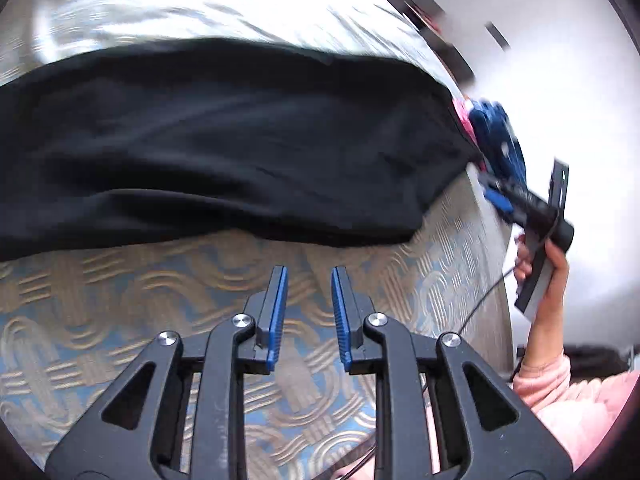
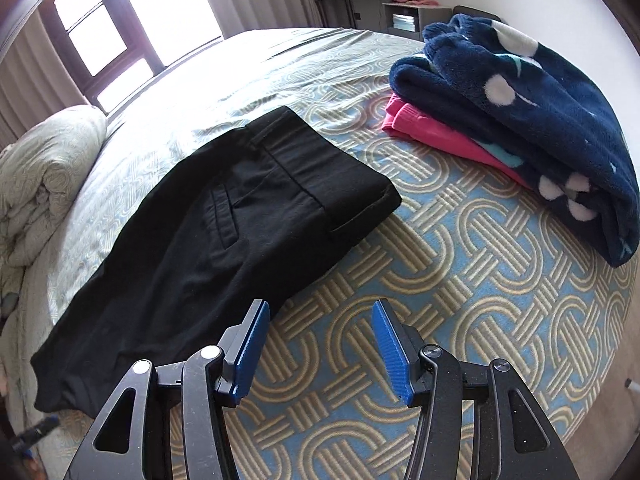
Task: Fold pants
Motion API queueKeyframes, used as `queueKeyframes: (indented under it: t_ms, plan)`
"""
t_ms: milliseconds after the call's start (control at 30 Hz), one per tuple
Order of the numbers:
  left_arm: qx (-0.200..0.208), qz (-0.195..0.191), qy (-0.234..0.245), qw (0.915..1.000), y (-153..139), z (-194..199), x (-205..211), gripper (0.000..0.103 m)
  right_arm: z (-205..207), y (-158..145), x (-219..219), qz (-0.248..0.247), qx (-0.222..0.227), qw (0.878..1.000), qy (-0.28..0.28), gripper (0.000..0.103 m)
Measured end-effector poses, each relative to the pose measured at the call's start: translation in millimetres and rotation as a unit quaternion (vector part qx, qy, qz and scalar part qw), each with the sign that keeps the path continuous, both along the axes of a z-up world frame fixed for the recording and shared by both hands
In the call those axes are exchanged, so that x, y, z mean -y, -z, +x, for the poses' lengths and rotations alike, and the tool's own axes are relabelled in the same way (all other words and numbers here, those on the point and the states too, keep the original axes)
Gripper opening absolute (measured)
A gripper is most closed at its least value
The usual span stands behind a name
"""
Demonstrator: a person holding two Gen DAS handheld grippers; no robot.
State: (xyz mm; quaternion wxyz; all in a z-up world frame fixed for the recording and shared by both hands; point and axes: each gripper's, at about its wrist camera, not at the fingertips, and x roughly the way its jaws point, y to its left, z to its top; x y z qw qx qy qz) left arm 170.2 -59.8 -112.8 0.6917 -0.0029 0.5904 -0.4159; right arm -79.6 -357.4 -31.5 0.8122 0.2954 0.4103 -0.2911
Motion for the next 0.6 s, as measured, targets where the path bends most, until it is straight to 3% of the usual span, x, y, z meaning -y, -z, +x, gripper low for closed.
queueKeyframes:
  t_ms: [133,233,367,467,600]
  plan:
    - [0.023,-0.003,0.077,0.9968,9.5,-10.9,77.1,0.025,-17.2,6.5,-1.0,0.011,0.012,1.000,0.001,0.055]
    - [0.034,0.014,0.084,0.9958,17.4,-7.4,103.3,0.032,-30.0,13.2,-3.5,0.026,0.021,0.999,0.001,0.056]
    - [-0.004,0.018,0.088,0.9959,26.8,0.0,121.9,0.037,-39.2,19.4,-4.5,0.026,0.019,0.999,-0.001,0.056]
    - [0.013,0.009,0.084,0.9964,22.9,-7.3,127.3,0.047,-43.8,21.9,0.5,0.029,0.025,0.999,0.008,0.056]
    - [0.034,0.010,0.077,0.9964,21.0,-6.2,146.9,0.046,-43.6,26.1,8.6,0.046,0.036,0.998,0.016,0.056]
